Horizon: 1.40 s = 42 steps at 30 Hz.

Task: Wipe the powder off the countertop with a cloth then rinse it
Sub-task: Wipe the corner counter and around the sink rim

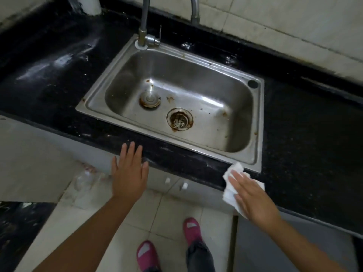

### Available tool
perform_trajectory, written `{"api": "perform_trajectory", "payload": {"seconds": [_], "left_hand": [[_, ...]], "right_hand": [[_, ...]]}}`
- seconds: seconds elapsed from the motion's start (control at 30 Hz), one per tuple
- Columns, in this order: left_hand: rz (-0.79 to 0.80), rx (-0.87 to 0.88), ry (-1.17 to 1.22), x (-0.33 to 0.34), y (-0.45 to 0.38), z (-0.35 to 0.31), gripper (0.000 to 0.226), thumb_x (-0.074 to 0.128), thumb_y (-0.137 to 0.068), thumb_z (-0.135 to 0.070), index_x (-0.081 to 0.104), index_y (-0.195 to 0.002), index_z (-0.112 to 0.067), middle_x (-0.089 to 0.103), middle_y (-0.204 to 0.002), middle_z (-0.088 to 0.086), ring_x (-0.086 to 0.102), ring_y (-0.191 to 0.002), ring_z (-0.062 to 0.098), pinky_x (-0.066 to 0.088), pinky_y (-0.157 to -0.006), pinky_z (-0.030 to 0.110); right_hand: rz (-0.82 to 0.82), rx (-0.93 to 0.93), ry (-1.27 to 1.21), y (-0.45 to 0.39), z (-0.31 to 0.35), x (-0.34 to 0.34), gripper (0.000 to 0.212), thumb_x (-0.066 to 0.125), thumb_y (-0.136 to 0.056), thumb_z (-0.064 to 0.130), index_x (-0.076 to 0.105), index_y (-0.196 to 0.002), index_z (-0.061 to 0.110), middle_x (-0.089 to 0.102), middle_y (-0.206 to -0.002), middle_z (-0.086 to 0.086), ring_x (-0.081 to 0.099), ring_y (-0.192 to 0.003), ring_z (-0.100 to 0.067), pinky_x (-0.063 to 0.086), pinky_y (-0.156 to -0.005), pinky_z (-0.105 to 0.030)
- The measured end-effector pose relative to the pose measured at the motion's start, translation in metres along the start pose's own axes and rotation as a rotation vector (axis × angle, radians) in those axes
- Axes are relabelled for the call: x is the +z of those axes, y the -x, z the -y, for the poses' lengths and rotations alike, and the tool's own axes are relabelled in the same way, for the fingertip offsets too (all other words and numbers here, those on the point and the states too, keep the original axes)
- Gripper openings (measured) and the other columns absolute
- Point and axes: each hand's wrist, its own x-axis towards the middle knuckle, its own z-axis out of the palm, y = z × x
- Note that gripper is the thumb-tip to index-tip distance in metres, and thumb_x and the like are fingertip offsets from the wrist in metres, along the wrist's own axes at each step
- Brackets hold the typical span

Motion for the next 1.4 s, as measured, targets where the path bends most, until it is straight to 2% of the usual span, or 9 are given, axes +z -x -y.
{"api": "perform_trajectory", "payload": {"seconds": [0.13,0.23,0.37,0.63,0.77,0.9,1.0,1.23,1.4], "left_hand": [[-0.02,-0.012,-0.028,0.016,0.01,-0.046,0.052,0.031,-0.087,-0.03,0.056,-0.12,0.002,0.054,-0.127,0.023,0.049,-0.118,0.042,0.032,-0.09,0.063],[-0.027,-0.059,-0.032,0.026,0.013,-0.063,0.052,0.03,-0.088,-0.029,0.056,-0.12,0.002,0.054,-0.127,0.023,0.049,-0.118,0.041,0.029,-0.092,0.063],[-0.078,-0.187,-0.01,0.029,0.015,-0.07,0.057,0.023,-0.091,-0.034,0.046,-0.131,-0.001,0.039,-0.142,0.018,0.03,-0.134,0.033,0.017,-0.106,0.055],[-0.085,-0.433,-0.038,0.02,0.025,-0.066,0.052,0.018,-0.097,-0.034,0.022,-0.145,-0.014,0.011,-0.154,0.005,0.001,-0.143,0.021,-0.002,-0.113,0.042],[-0.026,-0.438,-0.073,0.014,0.019,-0.082,0.051,0.017,-0.099,-0.034,0.015,-0.146,-0.016,0.005,-0.155,0.003,-0.004,-0.143,0.019,-0.004,-0.113,0.039],[0.039,-0.435,-0.104,0.017,0.01,-0.094,0.051,0.018,-0.1,-0.035,0.006,-0.147,-0.019,-0.004,-0.156,0.001,-0.01,-0.142,0.018,-0.005,-0.113,0.038],[0.063,-0.449,-0.134,0.021,0.007,-0.096,0.053,0.016,-0.1,-0.037,0.0,-0.147,-0.02,-0.008,-0.155,0.002,-0.013,-0.142,0.019,-0.006,-0.113,0.037],[0.091,-0.404,-0.066,0.02,0.009,-0.082,0.067,-0.007,-0.084,-0.05,0.001,-0.146,-0.025,-0.014,-0.151,-0.008,-0.014,-0.141,0.013,-0.007,-0.113,0.034],[0.169,-0.395,-0.07,0.011,0.011,-0.078,0.048,0.01,-0.1,-0.034,-0.001,-0.146,-0.024,-0.01,-0.155,-0.005,-0.014,-0.141,0.011,-0.005,-0.113,0.035]], "right_hand": [[0.081,-0.08,0.1,0.031,-0.054,-0.006,0.051,0.009,-0.101,0.035,-0.001,-0.149,0.019,0.001,-0.157,0.005,0.001,-0.144,-0.009,0.01,-0.112,-0.027],[0.075,-0.237,0.126,0.008,-0.052,-0.012,0.046,0.008,-0.101,0.035,0.013,-0.144,0.019,0.03,-0.144,-0.006,0.021,-0.136,-0.022,0.009,-0.112,-0.031],[0.009,-0.419,0.018,-0.053,-0.012,-0.009,0.048,0.007,-0.101,0.035,0.011,-0.146,0.021,0.036,-0.14,-0.006,0.033,-0.127,-0.024,0.009,-0.112,-0.031],[-0.016,-0.493,0.003,-0.135,0.065,-0.006,0.053,0.029,-0.084,0.037,0.06,-0.123,0.017,0.059,-0.128,-0.003,0.056,-0.118,-0.02,0.025,-0.104,-0.032],[-0.112,-0.514,0.064,-0.102,0.024,0.003,0.051,0.028,-0.088,0.038,0.044,-0.132,0.019,0.051,-0.137,-0.003,0.046,-0.127,-0.022,0.017,-0.109,-0.035],[-0.179,-0.512,0.055,-0.06,-0.03,0.015,0.054,0.007,-0.099,0.038,0.006,-0.149,0.018,0.0,-0.157,-0.003,0.001,-0.145,-0.02,0.008,-0.113,-0.039],[-0.158,-0.544,0.031,-0.052,-0.043,0.018,0.055,0.007,-0.099,0.038,0.0,-0.149,0.016,-0.008,-0.157,-0.002,-0.005,-0.145,-0.019,0.008,-0.113,-0.039],[-0.096,-0.56,0.024,-0.126,0.046,-0.004,0.052,0.032,-0.083,0.037,0.053,-0.127,0.017,0.056,-0.132,-0.004,0.053,-0.121,-0.021,0.022,-0.106,-0.034],[-0.086,-0.55,0.028,-0.115,0.041,-0.001,0.051,0.031,-0.085,0.035,0.046,-0.129,0.015,0.056,-0.132,-0.005,0.042,-0.125,-0.022,0.022,-0.106,-0.035]]}}
